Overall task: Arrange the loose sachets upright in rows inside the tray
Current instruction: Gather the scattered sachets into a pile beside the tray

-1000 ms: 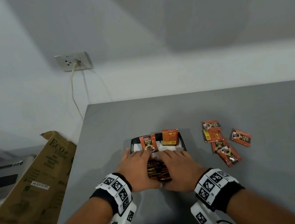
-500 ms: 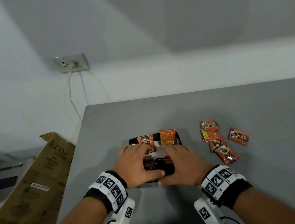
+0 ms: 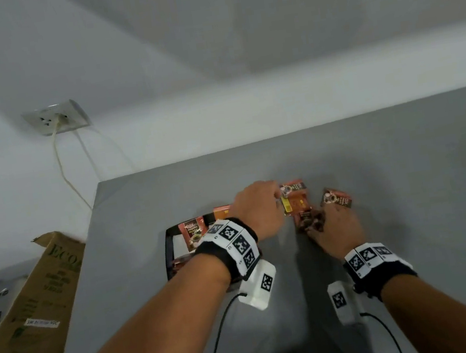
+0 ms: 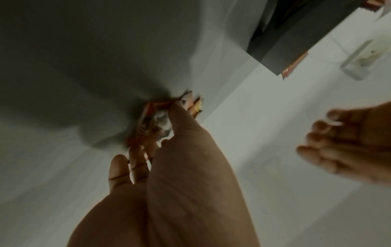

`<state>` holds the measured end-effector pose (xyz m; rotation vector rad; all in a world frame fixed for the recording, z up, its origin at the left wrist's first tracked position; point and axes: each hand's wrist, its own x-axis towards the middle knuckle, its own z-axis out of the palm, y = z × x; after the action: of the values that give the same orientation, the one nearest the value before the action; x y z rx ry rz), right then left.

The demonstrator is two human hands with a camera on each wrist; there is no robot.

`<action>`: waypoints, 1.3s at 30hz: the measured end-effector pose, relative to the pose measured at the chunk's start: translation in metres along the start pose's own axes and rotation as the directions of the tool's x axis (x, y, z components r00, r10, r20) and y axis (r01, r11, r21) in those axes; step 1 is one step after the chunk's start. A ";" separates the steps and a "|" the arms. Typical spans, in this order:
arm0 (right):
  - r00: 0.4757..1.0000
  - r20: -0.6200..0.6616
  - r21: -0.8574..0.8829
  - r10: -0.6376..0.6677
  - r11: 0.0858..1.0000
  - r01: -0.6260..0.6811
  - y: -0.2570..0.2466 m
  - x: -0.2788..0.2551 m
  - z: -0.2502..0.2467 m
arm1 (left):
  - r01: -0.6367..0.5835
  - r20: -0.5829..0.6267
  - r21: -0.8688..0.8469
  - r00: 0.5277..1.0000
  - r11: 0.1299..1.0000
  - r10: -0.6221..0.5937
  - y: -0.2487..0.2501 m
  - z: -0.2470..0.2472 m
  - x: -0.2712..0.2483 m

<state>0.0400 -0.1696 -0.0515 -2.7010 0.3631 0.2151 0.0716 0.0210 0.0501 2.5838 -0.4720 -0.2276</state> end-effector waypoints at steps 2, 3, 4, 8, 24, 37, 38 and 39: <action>1.000 0.003 0.029 -0.027 0.999 0.027 0.010 -0.001 0.006 | -0.004 0.080 0.050 0.997 0.999 0.000 0.025 0.018 0.016; 0.999 0.011 0.045 -0.032 0.998 0.032 0.013 0.000 0.009 | -0.004 0.123 0.078 0.992 0.997 -0.005 0.035 0.028 0.023; 0.999 0.028 0.073 -0.040 0.997 0.038 0.017 0.000 0.009 | -0.007 0.171 0.110 0.985 0.994 -0.012 0.042 0.040 0.029; 0.992 0.123 0.211 -0.022 0.977 -0.004 0.038 0.009 0.003 | -0.022 0.314 0.212 0.948 0.977 -0.047 0.049 0.094 0.043; 0.990 0.139 0.033 -0.020 0.999 0.015 0.080 0.112 0.009 | -0.036 0.151 0.225 0.989 0.974 0.001 0.024 0.145 0.022; 0.964 0.224 0.111 -0.142 0.987 0.120 0.045 0.090 -0.045 | 0.366 0.168 -0.012 0.918 0.931 -0.358 0.028 0.134 0.049; 0.964 0.207 0.140 -0.169 0.980 0.142 0.041 0.092 -0.052 | 0.409 0.135 -0.039 0.906 0.912 -0.401 0.028 0.133 0.056; 0.961 0.194 0.166 -0.194 0.973 0.163 0.037 0.094 -0.058 | 0.442 0.093 -0.044 0.895 0.896 -0.437 0.029 0.132 0.063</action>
<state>0.1244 -0.2472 -0.0321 -2.5149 0.0675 0.3995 0.0888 -0.0849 -0.0535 2.5921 0.1045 -0.4956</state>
